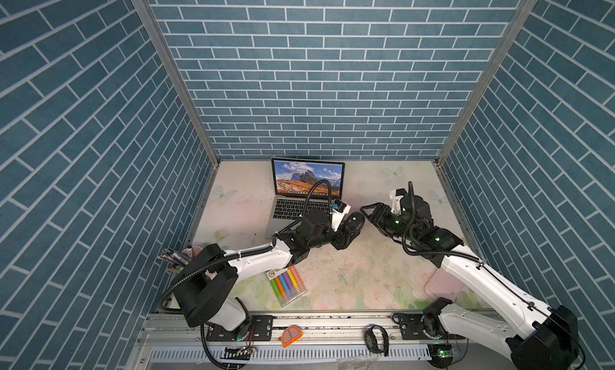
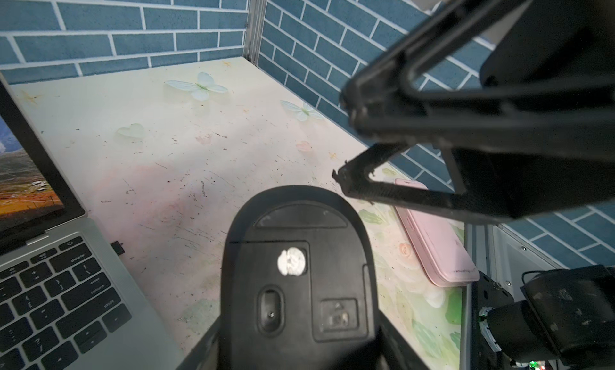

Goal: Insert the wireless mouse receiver into the laptop
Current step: Close the lid on the mouse.

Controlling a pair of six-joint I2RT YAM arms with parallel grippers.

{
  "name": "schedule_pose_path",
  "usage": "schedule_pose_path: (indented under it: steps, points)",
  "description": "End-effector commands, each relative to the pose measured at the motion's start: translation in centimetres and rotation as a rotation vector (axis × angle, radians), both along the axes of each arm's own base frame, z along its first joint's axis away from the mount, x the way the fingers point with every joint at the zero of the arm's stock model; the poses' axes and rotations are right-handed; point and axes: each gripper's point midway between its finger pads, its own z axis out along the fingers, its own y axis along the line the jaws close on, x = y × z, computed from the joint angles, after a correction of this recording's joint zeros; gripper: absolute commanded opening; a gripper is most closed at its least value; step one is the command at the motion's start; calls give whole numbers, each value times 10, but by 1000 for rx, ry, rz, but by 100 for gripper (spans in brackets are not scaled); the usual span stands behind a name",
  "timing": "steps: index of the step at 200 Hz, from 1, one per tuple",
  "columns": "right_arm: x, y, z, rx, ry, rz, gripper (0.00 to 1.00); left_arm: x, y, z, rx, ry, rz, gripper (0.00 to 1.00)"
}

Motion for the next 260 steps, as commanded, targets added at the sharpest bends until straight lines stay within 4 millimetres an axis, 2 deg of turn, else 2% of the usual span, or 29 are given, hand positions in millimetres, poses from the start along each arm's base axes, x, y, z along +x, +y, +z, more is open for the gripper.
schedule_pose_path:
  steps: [1, 75, 122, 175, 240, 260]
  points:
    - [2, 3, -6, 26, 70, -3, 60, -4, -1, 22, -54, -59, -20, 0]
    - [3, 10, -17, 62, 100, 5, 44, -1, -4, 34, -88, -89, -22, 0]
    - [0, 13, -25, 111, 121, 6, 29, 2, -5, 41, -107, -108, -15, 0]
    - [-6, 21, -33, 141, 140, 22, 22, 6, -5, 51, -133, -137, 9, 0]
    - [-17, 45, -48, 124, 180, 105, 13, 9, -10, 62, -159, -162, 7, 0]
    - [-19, 41, -50, 106, 179, 97, 15, 8, -9, 58, -147, -148, 8, 0]
